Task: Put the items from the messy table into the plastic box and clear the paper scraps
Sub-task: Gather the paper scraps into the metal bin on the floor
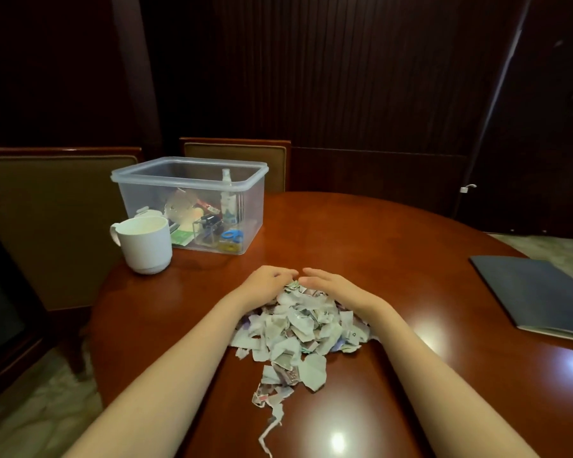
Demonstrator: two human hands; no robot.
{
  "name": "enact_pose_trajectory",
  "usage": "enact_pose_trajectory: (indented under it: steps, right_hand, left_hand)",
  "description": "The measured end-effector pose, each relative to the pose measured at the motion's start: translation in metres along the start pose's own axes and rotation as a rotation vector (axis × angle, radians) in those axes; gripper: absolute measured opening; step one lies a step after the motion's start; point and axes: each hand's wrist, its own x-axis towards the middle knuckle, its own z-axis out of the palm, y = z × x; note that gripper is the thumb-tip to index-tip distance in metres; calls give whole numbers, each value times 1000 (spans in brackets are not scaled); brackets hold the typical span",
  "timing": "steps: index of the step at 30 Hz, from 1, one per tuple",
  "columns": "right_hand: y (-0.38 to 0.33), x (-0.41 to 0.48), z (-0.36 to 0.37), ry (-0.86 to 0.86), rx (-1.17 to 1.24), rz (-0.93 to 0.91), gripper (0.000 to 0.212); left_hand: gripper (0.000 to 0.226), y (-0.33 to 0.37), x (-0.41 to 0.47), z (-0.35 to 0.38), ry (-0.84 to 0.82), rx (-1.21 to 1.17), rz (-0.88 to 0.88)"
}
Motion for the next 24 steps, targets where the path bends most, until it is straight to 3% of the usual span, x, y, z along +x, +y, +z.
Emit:
enact_pose_trajectory:
  steps: [2,5,7,9,12,17,24]
  right_hand:
    - [0,-8,7,-18,-23,1,74]
    - [0,-16,19,11,-315,-49,79]
    - [-2,-20,25,64,-425,-78,71]
    - [-4,-23,27,112,-378,-96,57]
    - [-2,-29,30,211,-307,-115,37]
    - [0,-36,37,361,-298,-166,23]
    - [-2,-46,42,457,-269,-291,23]
  left_hand:
    - [41,4,-17,-6,0,11,32]
    - [62,8,-51,-14,-66,27,50]
    - [94,11,-79,-18,-160,112,22]
    - [107,12,-105,-18,-243,261,27]
    - [110,15,-134,-12,-329,381,108]
    - [130,21,-150,0,-413,592,110]
    - [125,18,-144,7,-232,673,151]
